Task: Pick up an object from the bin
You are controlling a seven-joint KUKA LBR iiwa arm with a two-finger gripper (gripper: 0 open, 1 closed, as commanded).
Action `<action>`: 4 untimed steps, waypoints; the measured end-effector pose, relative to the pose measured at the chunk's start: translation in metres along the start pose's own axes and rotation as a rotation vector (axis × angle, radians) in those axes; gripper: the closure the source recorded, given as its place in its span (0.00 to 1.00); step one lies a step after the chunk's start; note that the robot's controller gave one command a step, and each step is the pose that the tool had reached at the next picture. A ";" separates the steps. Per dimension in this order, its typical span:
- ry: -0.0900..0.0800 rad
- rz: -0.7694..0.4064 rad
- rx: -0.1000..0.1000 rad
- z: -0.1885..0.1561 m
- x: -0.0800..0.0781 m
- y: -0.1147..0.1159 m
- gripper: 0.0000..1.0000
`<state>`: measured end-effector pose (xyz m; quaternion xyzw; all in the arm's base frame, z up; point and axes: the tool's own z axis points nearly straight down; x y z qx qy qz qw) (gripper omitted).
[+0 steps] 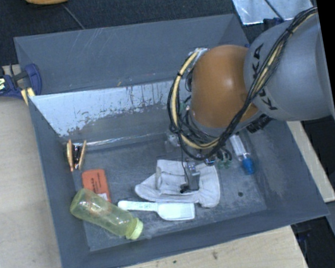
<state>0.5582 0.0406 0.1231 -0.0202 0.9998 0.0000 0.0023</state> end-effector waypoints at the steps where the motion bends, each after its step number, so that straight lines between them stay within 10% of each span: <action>1: 0.001 -0.089 0.000 0.034 0.007 0.005 0.00; 2: -0.010 -0.185 0.001 0.046 -0.008 0.009 1.00; 3: -0.010 -0.184 0.001 0.046 -0.008 0.009 1.00; 4: -0.006 -0.209 0.000 -0.144 -0.010 0.014 1.00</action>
Offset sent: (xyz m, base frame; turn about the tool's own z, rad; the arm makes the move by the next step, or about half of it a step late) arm 0.0035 0.0107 -0.0500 -0.1875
